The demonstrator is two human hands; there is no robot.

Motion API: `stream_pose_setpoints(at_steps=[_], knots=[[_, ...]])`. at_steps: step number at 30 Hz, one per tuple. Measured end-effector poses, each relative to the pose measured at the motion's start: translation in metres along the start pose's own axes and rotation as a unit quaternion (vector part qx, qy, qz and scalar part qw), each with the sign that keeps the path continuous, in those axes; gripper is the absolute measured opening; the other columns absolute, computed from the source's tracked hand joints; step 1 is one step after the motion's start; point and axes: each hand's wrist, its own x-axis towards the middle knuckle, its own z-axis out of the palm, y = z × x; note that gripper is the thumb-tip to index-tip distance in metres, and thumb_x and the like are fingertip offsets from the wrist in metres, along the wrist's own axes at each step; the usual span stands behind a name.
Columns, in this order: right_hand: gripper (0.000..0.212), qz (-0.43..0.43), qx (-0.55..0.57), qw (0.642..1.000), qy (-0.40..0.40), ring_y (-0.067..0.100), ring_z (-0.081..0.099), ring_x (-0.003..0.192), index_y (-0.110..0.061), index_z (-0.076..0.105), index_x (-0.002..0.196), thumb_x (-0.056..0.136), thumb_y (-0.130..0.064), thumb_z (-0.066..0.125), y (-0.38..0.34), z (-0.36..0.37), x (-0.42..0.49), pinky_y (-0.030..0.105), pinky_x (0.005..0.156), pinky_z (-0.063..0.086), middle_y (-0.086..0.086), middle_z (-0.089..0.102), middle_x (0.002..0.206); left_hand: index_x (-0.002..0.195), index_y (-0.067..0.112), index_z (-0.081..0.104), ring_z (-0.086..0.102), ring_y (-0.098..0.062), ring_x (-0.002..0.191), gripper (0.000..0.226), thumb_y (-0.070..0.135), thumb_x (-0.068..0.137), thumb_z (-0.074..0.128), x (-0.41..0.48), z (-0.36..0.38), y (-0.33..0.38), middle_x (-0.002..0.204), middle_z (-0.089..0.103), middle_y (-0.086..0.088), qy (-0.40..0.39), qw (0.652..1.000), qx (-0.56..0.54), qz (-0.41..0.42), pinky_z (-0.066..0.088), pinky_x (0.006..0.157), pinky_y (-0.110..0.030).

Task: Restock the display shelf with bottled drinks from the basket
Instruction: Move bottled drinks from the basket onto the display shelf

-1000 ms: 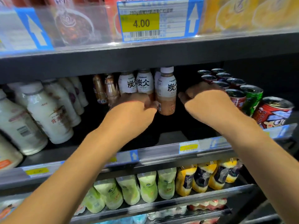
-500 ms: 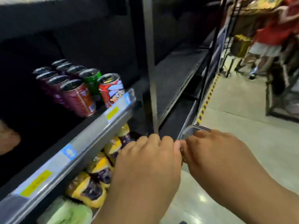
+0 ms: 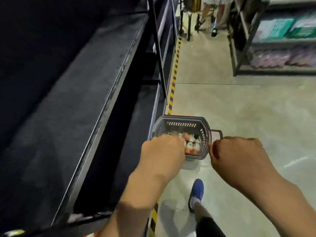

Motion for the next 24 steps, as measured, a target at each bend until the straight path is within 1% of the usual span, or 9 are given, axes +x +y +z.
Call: stream_pose_setpoints(at_steps=[3, 6, 9, 12, 15, 17, 20, 22, 24], knots=[[0.022, -0.002, 0.017, 0.997, -0.07, 0.025, 0.063, 0.102, -0.024, 0.058, 0.088, 0.095, -0.031, 0.039, 0.021, 0.004, 0.075, 0.035, 0.087, 0.038, -0.001, 0.068, 0.106, 0.11, 0.02, 0.061, 0.061, -0.033, 0.107, 0.029, 0.027, 0.105, 0.033, 0.087, 0.006, 0.001, 0.118, 0.065, -0.007, -0.087, 0.995, -0.032, -0.036, 0.036, 0.075, -0.035], [0.024, -0.019, 0.014, 0.993, -0.112, 0.026, 0.062, 0.105, -0.024, 0.062, 0.106, 0.093, -0.031, 0.042, 0.032, 0.014, 0.145, 0.038, 0.095, 0.039, 0.001, 0.068, 0.111, 0.115, 0.019, 0.059, 0.059, -0.031, 0.108, 0.03, 0.024, 0.106, 0.031, 0.16, 0.027, -0.008, 0.12, 0.062, -0.007, -0.142, 0.989, -0.032, -0.038, 0.042, 0.081, -0.038], [0.022, -0.035, 0.045, 0.99, -0.132, 0.029, 0.063, 0.106, -0.023, 0.06, 0.109, 0.094, -0.029, 0.046, 0.037, 0.04, 0.208, 0.039, 0.096, 0.039, 0.003, 0.068, 0.113, 0.113, 0.021, 0.06, 0.059, -0.028, 0.102, 0.028, 0.028, 0.104, 0.035, 0.223, 0.06, -0.024, 0.112, 0.062, -0.005, -0.171, 0.983, -0.039, -0.062, 0.04, 0.076, -0.036], [0.02, -0.038, 0.047, 0.986, -0.156, 0.029, 0.066, 0.096, -0.021, 0.066, 0.104, 0.095, -0.027, 0.049, 0.031, 0.089, 0.27, 0.038, 0.092, 0.042, 0.004, 0.07, 0.104, 0.099, 0.016, 0.063, 0.057, -0.025, 0.09, 0.044, 0.038, 0.105, 0.025, 0.278, 0.118, -0.046, 0.104, 0.065, -0.008, -0.202, 0.966, -0.111, -0.114, 0.04, 0.076, -0.035], [0.022, -0.016, 0.056, 0.976, -0.209, 0.028, 0.066, 0.099, -0.021, 0.067, 0.102, 0.097, -0.027, 0.046, 0.016, 0.168, 0.337, 0.038, 0.087, 0.043, 0.005, 0.07, 0.104, 0.105, 0.016, 0.064, 0.054, -0.024, 0.094, 0.044, 0.038, 0.105, 0.025, 0.336, 0.2, -0.068, 0.11, 0.064, -0.008, -0.252, 0.954, -0.113, -0.116, 0.038, 0.077, -0.035], [0.028, 0.004, 0.072, 0.972, -0.223, 0.03, 0.064, 0.104, -0.021, 0.067, 0.105, 0.099, -0.035, 0.044, 0.006, 0.232, 0.376, 0.039, 0.088, 0.043, 0.007, 0.069, 0.11, 0.11, 0.016, 0.065, 0.055, -0.027, 0.102, 0.043, 0.038, 0.104, 0.027, 0.371, 0.261, -0.079, 0.113, 0.063, -0.009, -0.276, 0.948, -0.11, -0.112, 0.038, 0.079, -0.036], [0.051, 0.033, 0.111, 0.963, -0.245, 0.033, 0.063, 0.106, -0.017, 0.066, 0.112, 0.1, -0.054, 0.034, -0.016, 0.346, 0.426, 0.039, 0.085, 0.045, 0.011, 0.068, 0.114, 0.107, 0.015, 0.066, 0.055, -0.027, 0.096, 0.044, 0.04, 0.104, 0.03, 0.416, 0.366, -0.097, 0.107, 0.062, -0.008, -0.287, 0.942, -0.122, -0.125, 0.041, 0.079, -0.036], [0.061, 0.085, 0.179, 0.94, -0.278, 0.033, 0.063, 0.106, -0.016, 0.064, 0.115, 0.098, -0.062, 0.028, -0.035, 0.434, 0.457, 0.038, 0.082, 0.046, 0.013, 0.067, 0.115, 0.096, 0.015, 0.063, 0.057, -0.029, 0.094, 0.039, 0.041, 0.102, 0.035, 0.443, 0.451, -0.11, 0.104, 0.063, -0.009, -0.293, 0.936, -0.138, -0.136, 0.043, 0.08, -0.036], [0.062, 0.13, 0.256, 0.908, -0.305, 0.033, 0.063, 0.106, -0.016, 0.062, 0.119, 0.095, -0.065, 0.032, -0.053, 0.523, 0.484, 0.038, 0.084, 0.047, 0.014, 0.067, 0.116, 0.092, 0.018, 0.058, 0.06, -0.032, 0.1, 0.033, 0.047, 0.098, 0.042, 0.465, 0.534, -0.122, 0.108, 0.065, -0.011, -0.288, 0.93, -0.162, -0.157, 0.048, 0.085, -0.04]])
